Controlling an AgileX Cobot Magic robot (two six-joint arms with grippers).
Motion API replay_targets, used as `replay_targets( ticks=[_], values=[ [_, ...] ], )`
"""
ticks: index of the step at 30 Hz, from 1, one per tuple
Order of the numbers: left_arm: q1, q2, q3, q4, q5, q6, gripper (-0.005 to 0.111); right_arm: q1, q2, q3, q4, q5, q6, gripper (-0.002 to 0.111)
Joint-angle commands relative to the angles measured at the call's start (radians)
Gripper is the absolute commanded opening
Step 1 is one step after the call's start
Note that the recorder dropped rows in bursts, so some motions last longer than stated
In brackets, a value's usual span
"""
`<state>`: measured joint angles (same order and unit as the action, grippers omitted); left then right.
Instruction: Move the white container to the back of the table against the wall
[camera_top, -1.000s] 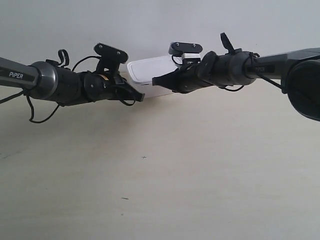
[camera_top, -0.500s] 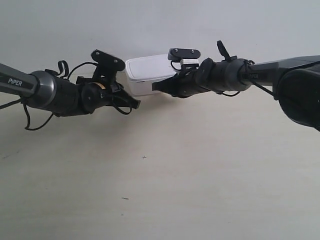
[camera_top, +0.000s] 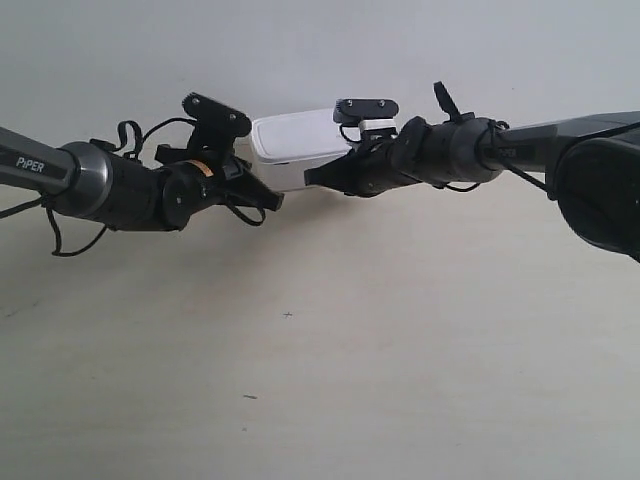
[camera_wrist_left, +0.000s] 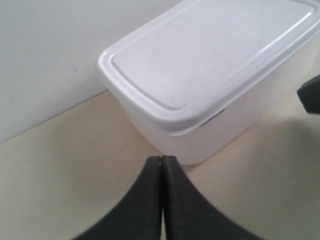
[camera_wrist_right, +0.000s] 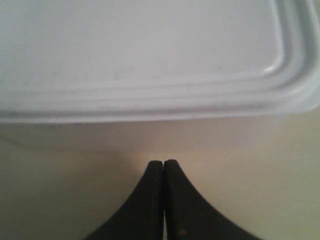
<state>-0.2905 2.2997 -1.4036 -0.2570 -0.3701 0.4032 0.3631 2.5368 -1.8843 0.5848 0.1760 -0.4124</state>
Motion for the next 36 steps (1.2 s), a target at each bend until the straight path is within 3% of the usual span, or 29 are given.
replay_targets(
  ticks=[1,11,36],
  values=[
    [-0.001,0.003,-0.049,0.016,0.056,-0.024,0.000,-0.025,-0.049,-0.007,-0.023,0.114,-0.006,0.000],
    [-0.001,0.078,-0.172,0.014,0.167,-0.044,0.000,-0.081,-0.116,-0.007,-0.094,0.254,-0.004,0.000],
    [-0.001,0.229,-0.394,0.045,0.245,-0.040,0.000,-0.081,-0.118,-0.007,-0.116,0.221,-0.004,0.000]
  ],
)
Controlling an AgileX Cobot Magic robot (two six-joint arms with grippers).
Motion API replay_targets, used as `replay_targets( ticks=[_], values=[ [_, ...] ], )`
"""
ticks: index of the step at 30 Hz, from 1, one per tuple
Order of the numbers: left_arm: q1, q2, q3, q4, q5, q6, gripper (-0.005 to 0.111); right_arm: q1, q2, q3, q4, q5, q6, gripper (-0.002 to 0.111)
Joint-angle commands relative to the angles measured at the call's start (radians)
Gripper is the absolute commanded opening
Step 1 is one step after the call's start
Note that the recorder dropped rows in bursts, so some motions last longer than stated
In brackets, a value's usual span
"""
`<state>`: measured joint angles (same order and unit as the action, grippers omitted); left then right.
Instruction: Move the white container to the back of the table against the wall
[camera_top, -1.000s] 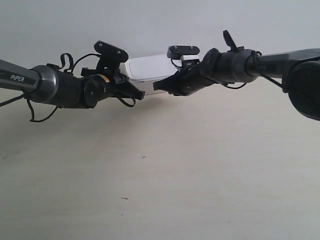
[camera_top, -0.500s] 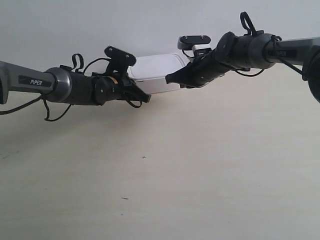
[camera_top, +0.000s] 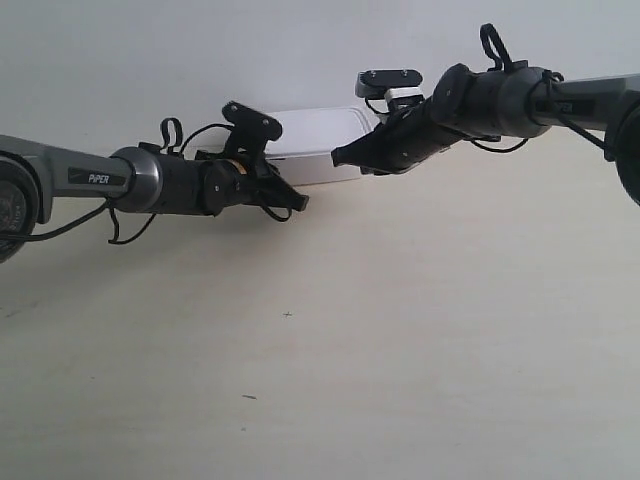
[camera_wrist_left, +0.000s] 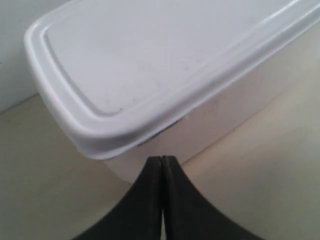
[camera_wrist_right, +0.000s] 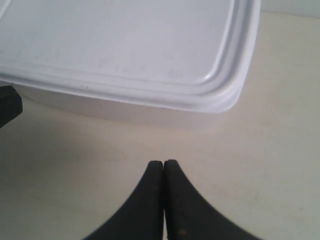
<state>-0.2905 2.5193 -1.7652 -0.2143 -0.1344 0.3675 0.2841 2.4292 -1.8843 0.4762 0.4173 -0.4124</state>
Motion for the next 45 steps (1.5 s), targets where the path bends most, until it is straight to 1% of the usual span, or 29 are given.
replay_targets(
  ticks=[1,9,21,34,45],
  values=[
    [-0.001,0.009,-0.038,0.004,0.010,-0.005,0.000,-0.002,-0.010,-0.007,-0.007,-0.023,-0.004,0.000],
    [-0.001,0.045,-0.107,0.006,0.046,-0.005,0.000,-0.002,-0.010,-0.007,-0.007,-0.025,-0.004,0.000],
    [-0.001,0.058,-0.109,0.017,0.041,-0.001,0.000,-0.002,-0.007,-0.007,-0.009,-0.049,-0.004,0.000],
    [-0.001,0.058,-0.109,0.017,-0.007,-0.001,0.000,-0.002,-0.007,-0.007,-0.009,-0.049,0.013,0.000],
    [-0.001,0.058,-0.109,0.022,0.012,-0.001,0.000,-0.002,0.002,-0.007,-0.009,-0.051,0.013,0.000]
  ],
)
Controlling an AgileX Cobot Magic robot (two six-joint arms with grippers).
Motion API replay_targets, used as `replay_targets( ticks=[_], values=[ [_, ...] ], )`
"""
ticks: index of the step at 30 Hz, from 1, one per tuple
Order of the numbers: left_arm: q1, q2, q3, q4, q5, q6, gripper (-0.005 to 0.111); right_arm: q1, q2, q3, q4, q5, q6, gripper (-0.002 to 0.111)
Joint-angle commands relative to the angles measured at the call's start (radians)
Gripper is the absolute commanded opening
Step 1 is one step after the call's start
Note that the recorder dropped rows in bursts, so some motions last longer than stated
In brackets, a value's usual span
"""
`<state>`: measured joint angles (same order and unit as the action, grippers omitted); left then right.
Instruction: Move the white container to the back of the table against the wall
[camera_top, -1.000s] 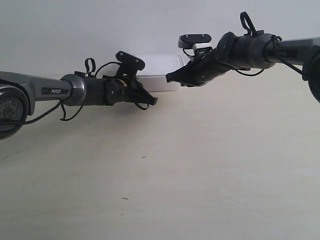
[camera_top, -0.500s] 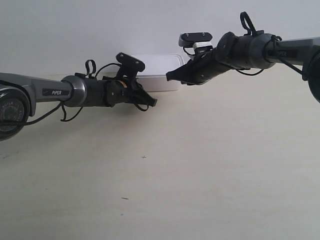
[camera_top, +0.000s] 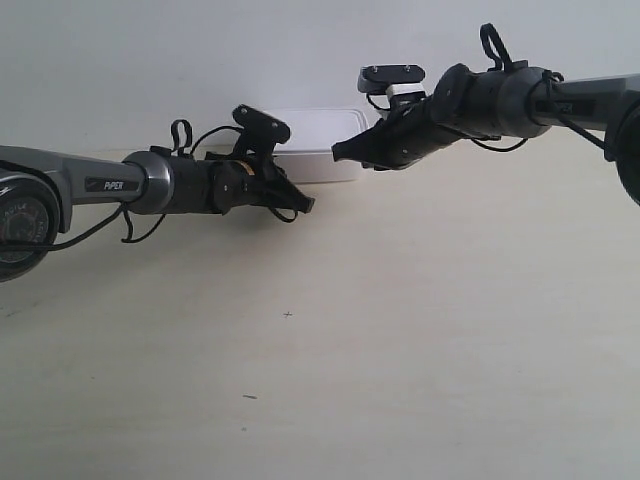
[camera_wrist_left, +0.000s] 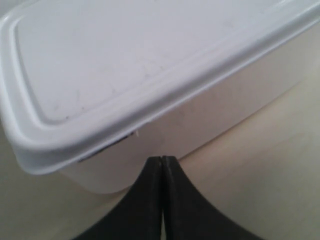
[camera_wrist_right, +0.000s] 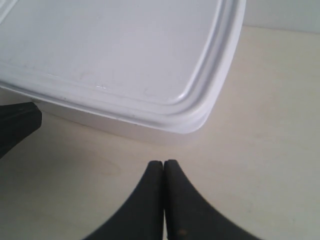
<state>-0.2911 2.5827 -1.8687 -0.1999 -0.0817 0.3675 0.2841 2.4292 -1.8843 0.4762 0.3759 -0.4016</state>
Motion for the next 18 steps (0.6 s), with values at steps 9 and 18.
replay_targets(
  ticks=[9,18],
  values=[
    [0.000,-0.017,-0.006,0.009,-0.006,0.043,0.000,0.001,0.049,-0.007,-0.007,-0.060,0.004,0.000],
    [0.000,-0.022,0.025,0.009,-0.022,0.049,0.000,0.001,0.053,-0.007,0.021,-0.123,0.004,0.000]
  ],
)
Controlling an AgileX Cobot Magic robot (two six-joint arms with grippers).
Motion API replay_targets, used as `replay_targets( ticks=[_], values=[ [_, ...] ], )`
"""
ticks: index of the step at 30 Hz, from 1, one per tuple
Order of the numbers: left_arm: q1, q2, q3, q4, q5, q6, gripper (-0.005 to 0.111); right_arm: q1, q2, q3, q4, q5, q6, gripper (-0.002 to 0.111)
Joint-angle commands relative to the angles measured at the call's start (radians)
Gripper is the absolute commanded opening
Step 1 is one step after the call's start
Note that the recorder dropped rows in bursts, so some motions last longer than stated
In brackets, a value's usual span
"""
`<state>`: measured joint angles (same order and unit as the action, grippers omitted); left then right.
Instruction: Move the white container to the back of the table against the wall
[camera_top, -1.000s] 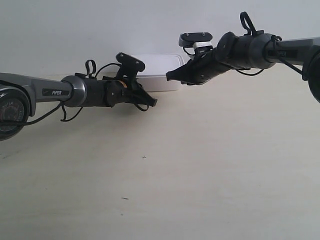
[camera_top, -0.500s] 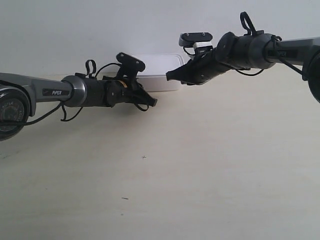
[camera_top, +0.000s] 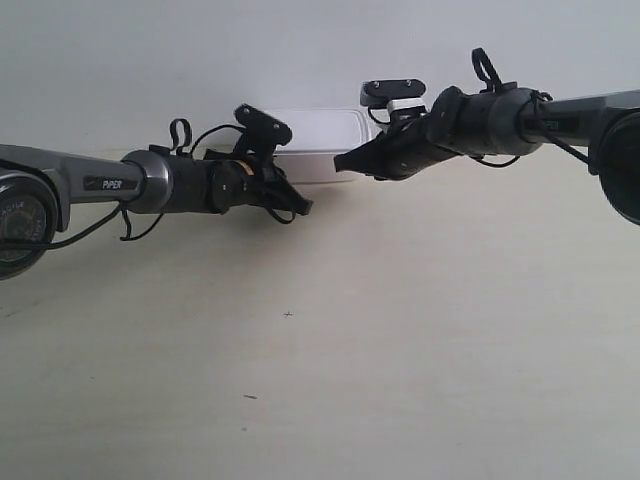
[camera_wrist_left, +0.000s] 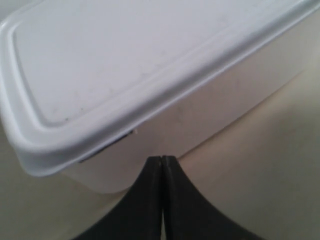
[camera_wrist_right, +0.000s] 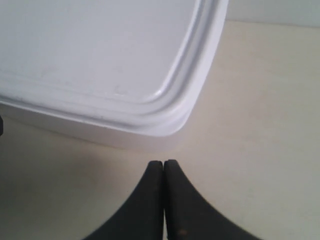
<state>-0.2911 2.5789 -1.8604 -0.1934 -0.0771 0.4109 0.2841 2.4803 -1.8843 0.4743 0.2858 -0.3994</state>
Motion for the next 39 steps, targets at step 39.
replay_targets(
  ticks=[39],
  values=[
    [0.000,-0.024,0.019,0.007,-0.077,0.016,0.000,0.030,0.047,-0.007,0.055,-0.286,0.006,0.000]
  ],
)
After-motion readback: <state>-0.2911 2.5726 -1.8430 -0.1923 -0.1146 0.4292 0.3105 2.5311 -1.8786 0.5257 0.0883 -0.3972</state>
